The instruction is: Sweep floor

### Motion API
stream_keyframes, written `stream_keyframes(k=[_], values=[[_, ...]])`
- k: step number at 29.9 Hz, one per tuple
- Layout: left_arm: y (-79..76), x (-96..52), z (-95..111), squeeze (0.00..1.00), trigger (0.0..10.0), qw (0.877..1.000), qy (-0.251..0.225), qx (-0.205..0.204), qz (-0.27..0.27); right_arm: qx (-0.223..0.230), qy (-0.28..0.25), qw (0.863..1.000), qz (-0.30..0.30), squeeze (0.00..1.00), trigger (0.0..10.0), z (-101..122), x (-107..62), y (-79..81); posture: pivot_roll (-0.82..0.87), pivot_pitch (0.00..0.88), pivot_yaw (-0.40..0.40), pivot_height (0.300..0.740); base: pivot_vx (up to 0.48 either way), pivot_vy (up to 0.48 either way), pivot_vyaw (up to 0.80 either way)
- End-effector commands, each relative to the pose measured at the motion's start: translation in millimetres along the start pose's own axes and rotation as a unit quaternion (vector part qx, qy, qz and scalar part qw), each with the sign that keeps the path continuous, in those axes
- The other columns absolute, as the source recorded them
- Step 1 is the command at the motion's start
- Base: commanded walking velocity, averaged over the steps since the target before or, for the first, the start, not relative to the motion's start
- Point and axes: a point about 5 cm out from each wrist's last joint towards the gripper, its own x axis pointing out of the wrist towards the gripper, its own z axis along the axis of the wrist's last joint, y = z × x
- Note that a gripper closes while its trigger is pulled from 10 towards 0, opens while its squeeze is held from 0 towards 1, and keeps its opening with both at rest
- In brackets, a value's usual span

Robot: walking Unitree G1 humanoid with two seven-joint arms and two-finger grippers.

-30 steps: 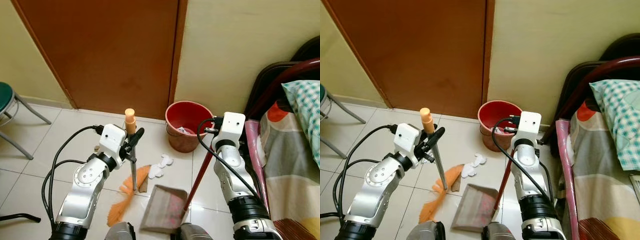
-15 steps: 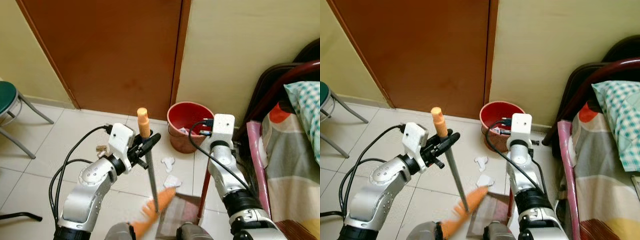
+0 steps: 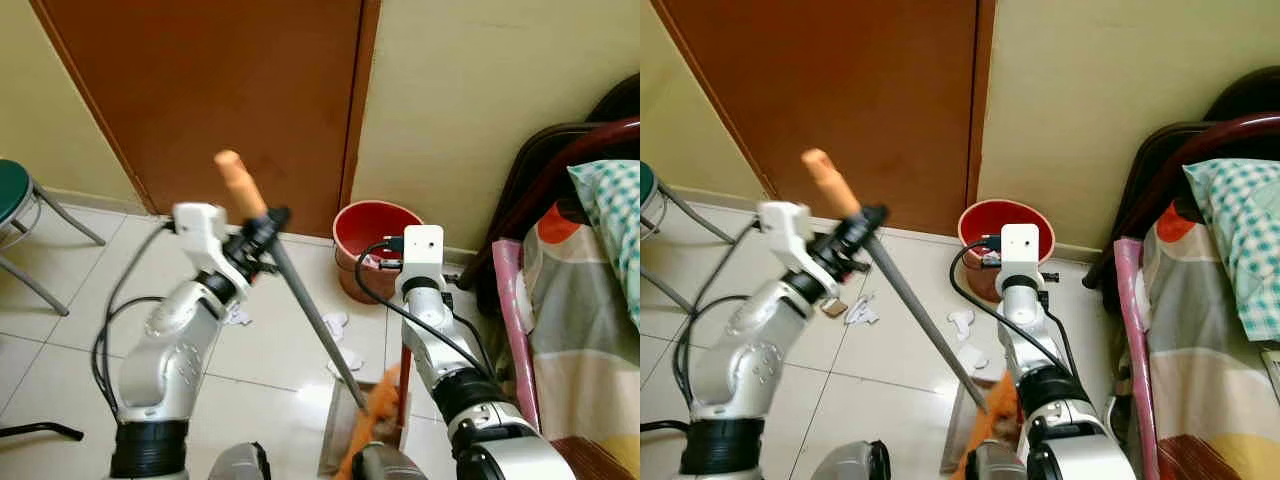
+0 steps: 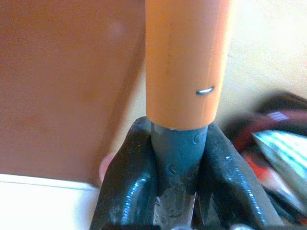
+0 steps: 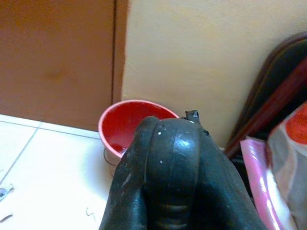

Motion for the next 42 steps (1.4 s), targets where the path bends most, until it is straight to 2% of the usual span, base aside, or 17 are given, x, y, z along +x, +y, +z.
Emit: stream_keyframes(k=[1,2,4,7,10,15,16,17,20,21,22,26,28,33,42], values=[[8.7,1.5,25.6,0.00,10.0,0.998,-0.064,0.014,0.021,0.011,-0.007,1.000,0.009,0.00,10.0,4.7,2.4,1.9,0.01,0.127,-0.011,0.740,0.000,0.000,0.00],[17.3,1.9,35.8,0.00,10.0,0.996,-0.078,0.029,0.036,0.020,-0.011,1.000,0.019,0.00,10.0,6.5,2.4,2.2,0.00,0.133,-0.020,0.740,0.000,0.000,0.00],[22.1,1.9,42.5,0.00,10.0,0.994,-0.085,0.044,0.045,0.024,-0.016,0.999,0.026,0.00,10.0,7.9,2.3,1.6,0.00,0.135,-0.026,0.740,0.000,0.000,0.00],[31.8,-1.7,53.2,0.00,10.0,0.989,-0.091,0.094,0.060,0.019,-0.030,0.999,0.033,0.00,10.0,10.4,0.2,-2.7,0.00,0.138,-0.039,0.740,0.000,0.000,0.00],[42.0,-6.1,58.5,0.00,10.0,0.987,-0.093,0.110,0.073,0.022,-0.044,0.998,0.043,0.00,10.0,12.4,-2.9,-9.1,-0.01,0.131,-0.046,0.740,0.000,0.000,0.00],[48.9,-10.8,55.9,0.00,10.0,0.986,-0.087,0.114,0.084,0.027,-0.047,0.998,0.035,0.00,10.0,9.1,-6.5,-20.1,-0.01,0.128,-0.045,0.740,0.000,0.000,0.00],[50.7,-13.6,51.2,0.00,10.0,0.986,-0.077,0.120,0.086,0.036,-0.050,0.998,0.033,0.00,10.0,8.6,-8.0,-23.1,-0.01,0.124,-0.038,0.740,0.000,0.000,0.00],[54.3,-21.5,36.7,0.00,10.0,0.986,-0.049,0.134,0.090,0.059,-0.065,0.996,0.034,0.00,10.0,10.3,-12.1,-28.2,-0.01,0.115,-0.028,0.740,0.000,0.000,0.00],[58.8,-32.9,16.1,0.00,10.0,0.985,-0.014,0.145,0.097,0.094,-0.093,0.990,0.043,0.00,10.0,15.1,-18.1,-31.2,-0.01,0.099,-0.015,0.740,0.000,0.000,0.00],[59.9,-35.6,10.9,0.00,10.0,0.984,-0.005,0.148,0.099,0.095,-0.098,0.990,0.044,0.00,10.0,16.2,-19.1,-31.7,-0.01,0.099,-0.015,0.740,0.000,0.000,0.00],[60.8,-42.2,-3.8,0.00,10.0,0.982,0.019,0.161,0.097,0.099,-0.105,0.989,0.042,0.00,10.0,17.9,-19.7,-35.1,-0.01,0.090,-0.013,0.740,0.000,0.000,0.00],[64.5,-50.4,-24.3,0.00,10.0,0.974,0.050,0.195,0.105,0.092,-0.112,0.989,0.020,0.00,10.0,19.3,-19.0,-44.5,0.00,0.080,-0.004,0.740,0.000,0.000,0.00],[65.4,-53.8,-31.0,0.00,10.0,0.971,0.061,0.205,0.107,0.093,-0.117,0.989,0.013,0.00,10.0,21.4,-19.4,-49.0,-0.01,0.076,-0.001,0.740,0.000,0.000,0.00],[63.9,-59.5,-41.3,0.00,10.0,0.973,0.072,0.192,0.109,0.105,-0.111,0.988,-0.012,0.00,10.0,17.0,-26.0,-64.8,-0.02,0.055,0.003,0.740,0.000,0.000,-0.26],[60.5,-52.5,-38.4,0.00,10.0,0.972,0.060,0.205,0.094,0.104,-0.098,0.989,-0.035,0.00,10.0,2.9,-42.8,-72.8,-0.04,0.014,0.025,0.740,0.000,0.000,-0.80]])
